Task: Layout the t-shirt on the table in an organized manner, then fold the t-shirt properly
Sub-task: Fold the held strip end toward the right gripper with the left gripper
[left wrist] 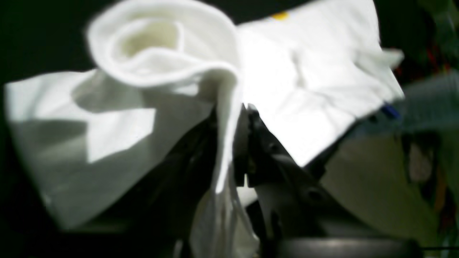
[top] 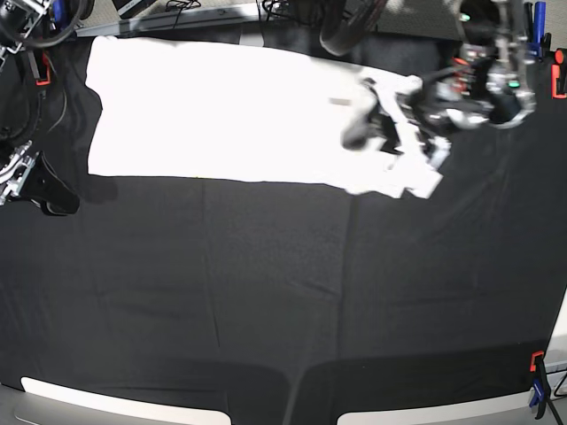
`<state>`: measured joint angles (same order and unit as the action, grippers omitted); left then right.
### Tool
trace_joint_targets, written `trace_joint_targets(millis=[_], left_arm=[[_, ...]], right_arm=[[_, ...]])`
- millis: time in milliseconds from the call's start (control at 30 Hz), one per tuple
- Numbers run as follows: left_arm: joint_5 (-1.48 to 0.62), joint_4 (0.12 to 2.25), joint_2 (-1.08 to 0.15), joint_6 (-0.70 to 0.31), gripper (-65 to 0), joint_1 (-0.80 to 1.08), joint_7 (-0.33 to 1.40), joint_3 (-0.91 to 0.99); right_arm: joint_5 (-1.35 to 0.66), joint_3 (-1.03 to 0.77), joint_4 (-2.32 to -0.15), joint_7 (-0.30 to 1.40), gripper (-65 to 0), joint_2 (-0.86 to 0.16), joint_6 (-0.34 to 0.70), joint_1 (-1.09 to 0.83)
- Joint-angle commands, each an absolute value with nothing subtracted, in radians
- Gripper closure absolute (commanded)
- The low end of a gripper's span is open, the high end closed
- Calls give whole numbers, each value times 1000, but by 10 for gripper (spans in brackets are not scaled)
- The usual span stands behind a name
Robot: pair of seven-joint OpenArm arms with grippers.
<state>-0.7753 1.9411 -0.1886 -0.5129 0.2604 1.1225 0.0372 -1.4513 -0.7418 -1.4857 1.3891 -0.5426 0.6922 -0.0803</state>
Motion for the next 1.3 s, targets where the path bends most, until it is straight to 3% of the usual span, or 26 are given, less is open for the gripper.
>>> trace_joint_targets(millis=[0, 267, 467, 633, 700, 1133, 1267], left_arm=[[-776, 1958, -191, -493, 0, 252, 1084, 7], [-503, 1958, -192, -377, 0, 252, 948, -196], [-539, 1958, -192, -369, 0, 252, 920, -207], [-682, 1958, -184, -394, -216, 252, 923, -207], [-726, 1958, -183, -435, -265, 252, 966, -207], [-820, 1959, -183, -465, -269, 244, 975, -207], [-821, 1959, -183, -465, -269, 244, 972, -207]], right_arm=[[-1484, -750, -1499, 1374, -216, -565, 698, -67], [-1484, -750, -1499, 1374, -216, -565, 698, -67], [-1484, -750, -1499, 1375, -216, -565, 698, -67], [-1484, -750, -1499, 1374, -216, -565, 698, -67], [-1484, -750, -1499, 1370, -216, -565, 698, -67], [-1484, -751, -1499, 1396, -217, -565, 698, -70], [-1484, -751, -1499, 1396, -316, -565, 698, -70]])
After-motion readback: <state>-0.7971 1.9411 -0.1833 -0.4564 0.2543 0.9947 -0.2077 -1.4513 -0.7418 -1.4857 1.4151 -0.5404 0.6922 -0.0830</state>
